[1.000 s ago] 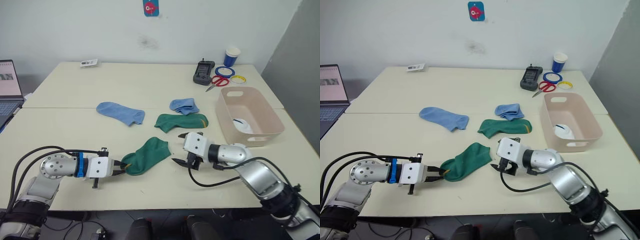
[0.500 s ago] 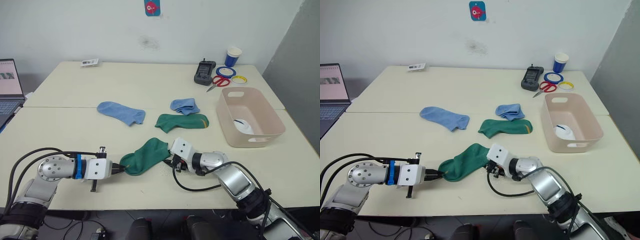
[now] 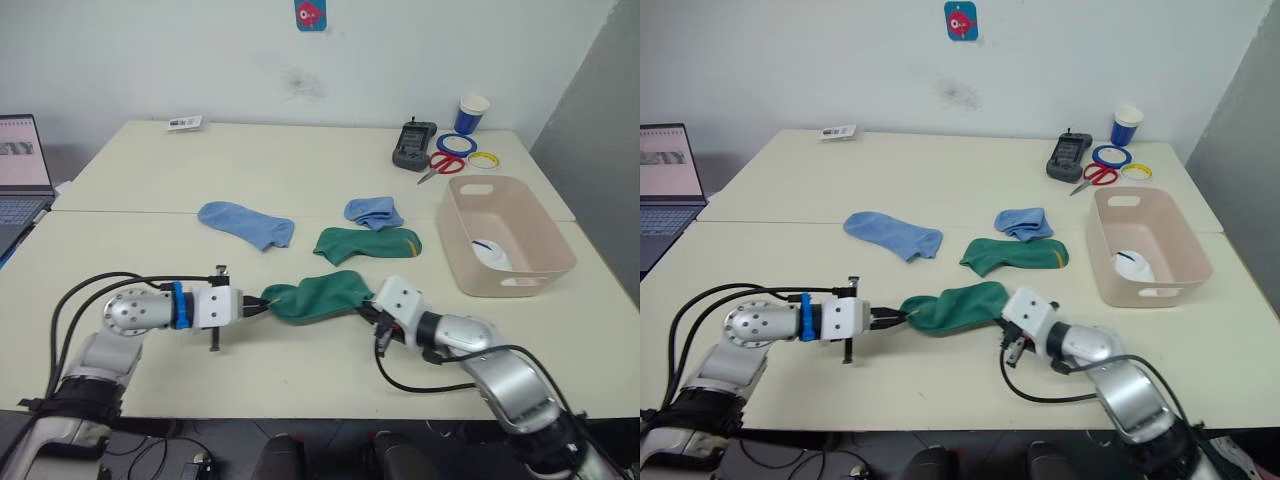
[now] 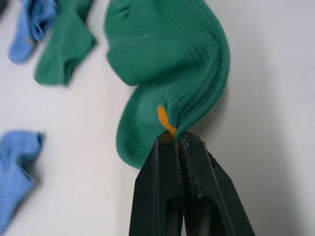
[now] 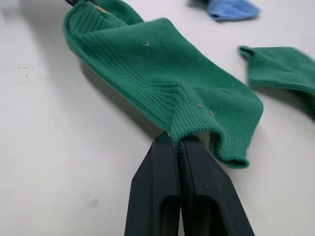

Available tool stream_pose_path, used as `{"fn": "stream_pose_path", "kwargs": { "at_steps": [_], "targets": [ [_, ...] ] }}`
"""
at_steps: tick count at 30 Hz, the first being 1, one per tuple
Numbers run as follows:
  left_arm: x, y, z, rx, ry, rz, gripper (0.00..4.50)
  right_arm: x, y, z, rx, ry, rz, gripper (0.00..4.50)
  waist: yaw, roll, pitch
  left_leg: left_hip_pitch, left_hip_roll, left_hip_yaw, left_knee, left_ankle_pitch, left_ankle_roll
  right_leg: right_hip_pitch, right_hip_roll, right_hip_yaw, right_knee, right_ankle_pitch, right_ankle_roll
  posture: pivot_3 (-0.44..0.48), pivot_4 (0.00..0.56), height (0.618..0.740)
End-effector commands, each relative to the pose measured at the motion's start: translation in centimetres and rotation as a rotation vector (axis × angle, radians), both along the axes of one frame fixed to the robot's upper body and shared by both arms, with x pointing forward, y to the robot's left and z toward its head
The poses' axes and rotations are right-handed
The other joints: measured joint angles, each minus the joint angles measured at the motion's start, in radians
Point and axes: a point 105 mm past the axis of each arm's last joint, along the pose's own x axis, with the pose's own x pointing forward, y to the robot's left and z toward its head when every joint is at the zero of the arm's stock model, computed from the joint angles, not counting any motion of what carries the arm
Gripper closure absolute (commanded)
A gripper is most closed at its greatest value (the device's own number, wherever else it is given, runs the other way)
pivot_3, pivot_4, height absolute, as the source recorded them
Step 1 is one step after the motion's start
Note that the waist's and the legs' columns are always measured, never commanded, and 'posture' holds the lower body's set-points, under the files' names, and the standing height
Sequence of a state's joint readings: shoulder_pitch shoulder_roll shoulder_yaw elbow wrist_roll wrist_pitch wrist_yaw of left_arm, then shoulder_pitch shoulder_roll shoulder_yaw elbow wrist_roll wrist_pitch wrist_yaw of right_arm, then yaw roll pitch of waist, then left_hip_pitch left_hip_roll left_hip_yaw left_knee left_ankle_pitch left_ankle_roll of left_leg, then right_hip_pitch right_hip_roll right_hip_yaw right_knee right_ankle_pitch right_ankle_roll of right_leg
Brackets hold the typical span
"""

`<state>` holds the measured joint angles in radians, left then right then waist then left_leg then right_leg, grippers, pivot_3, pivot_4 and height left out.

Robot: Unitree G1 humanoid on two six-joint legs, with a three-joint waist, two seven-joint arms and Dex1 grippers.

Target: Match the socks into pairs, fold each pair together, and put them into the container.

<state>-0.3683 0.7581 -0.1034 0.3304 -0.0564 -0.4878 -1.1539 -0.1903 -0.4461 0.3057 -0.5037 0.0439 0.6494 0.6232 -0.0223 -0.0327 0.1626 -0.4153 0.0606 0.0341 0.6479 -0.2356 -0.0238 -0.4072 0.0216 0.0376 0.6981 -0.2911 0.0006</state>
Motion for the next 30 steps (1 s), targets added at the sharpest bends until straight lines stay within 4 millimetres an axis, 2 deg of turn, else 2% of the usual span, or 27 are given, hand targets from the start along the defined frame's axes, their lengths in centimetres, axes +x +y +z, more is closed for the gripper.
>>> {"fn": "stream_pose_path", "kwargs": {
  "at_steps": [1,5,10,13,15,20,23,26,30],
  "targets": [
    [0.6,-1.7,-0.2,-0.011,-0.023,-0.023,4.50,-1.5,-1.5,2.2,0.010,-0.045,-0.055,4.46,-0.004,0.000,0.000,0.000,0.000,0.000,0.000,0.000,0.000,0.000,0.000,0.000,0.000,0.000,0.000,0.000,0.150,0.732],
    [0.1,-3.0,-1.9,-0.006,0.033,-0.045,4.50,-3.6,-2.8,0.3,-0.037,0.060,-0.126,4.46,-0.013,0.000,0.000,0.002,0.001,0.000,-0.001,0.000,0.000,0.001,0.002,0.001,0.000,0.000,0.000,0.000,0.150,0.732],
    [-0.7,-2.4,-2.8,0.053,0.080,-0.051,4.50,-4.2,-3.3,-1.4,-0.033,0.158,-0.225,4.46,-0.015,0.000,0.000,0.004,0.002,0.000,-0.001,0.000,0.000,0.001,0.005,0.001,0.001,0.000,-0.001,0.000,0.150,0.732],
    [-1.0,-2.1,-2.9,0.074,0.097,-0.054,4.50,-4.7,-3.0,-0.6,-0.026,0.123,-0.182,3.81,-0.014,0.000,0.000,0.006,0.002,0.000,-0.001,0.000,0.000,0.002,0.005,0.003,0.001,0.000,-0.001,0.000,0.150,0.732],
    [-1.3,-2.2,-2.7,0.074,0.103,-0.058,4.50,-5.4,-3.0,-0.1,-0.043,0.096,-0.119,3.13,-0.014,0.000,0.000,0.006,0.002,0.001,-0.001,0.000,0.000,0.002,0.005,0.003,0.001,0.000,-0.001,0.000,0.150,0.732],
    [-1.9,-2.4,-2.6,0.074,0.129,-0.071,4.50,-6.6,-4.4,1.0,-0.233,-0.056,0.080,1.44,-0.013,0.000,0.000,0.005,0.002,0.002,-0.001,0.000,0.000,0.003,0.004,0.004,-0.001,0.000,-0.001,0.000,0.150,0.732],
    [-2.0,-2.5,-2.4,0.075,0.133,-0.070,4.50,-5.9,-4.5,1.6,-0.328,-0.189,0.179,1.44,-0.014,0.000,0.000,0.006,0.002,0.002,-0.001,0.000,0.000,0.003,0.004,0.004,-0.001,0.000,-0.001,0.000,0.150,0.732],
    [-1.9,-2.5,-2.3,0.080,0.135,-0.070,4.50,-4.8,-4.7,1.4,-0.407,-0.270,0.229,1.44,-0.013,0.000,0.000,0.007,0.001,0.002,-0.001,0.000,0.000,0.003,0.005,0.004,-0.001,0.000,-0.001,0.000,0.150,0.732],
    [-1.8,-2.5,-2.2,0.081,0.132,-0.070,4.50,-2.9,-5.6,-1.2,-0.595,-0.324,0.312,1.44,-0.010,0.000,0.000,0.006,0.001,0.003,-0.002,0.000,0.000,0.003,0.006,0.004,-0.001,0.000,-0.001,0.000,0.150,0.732]
  ]
}}
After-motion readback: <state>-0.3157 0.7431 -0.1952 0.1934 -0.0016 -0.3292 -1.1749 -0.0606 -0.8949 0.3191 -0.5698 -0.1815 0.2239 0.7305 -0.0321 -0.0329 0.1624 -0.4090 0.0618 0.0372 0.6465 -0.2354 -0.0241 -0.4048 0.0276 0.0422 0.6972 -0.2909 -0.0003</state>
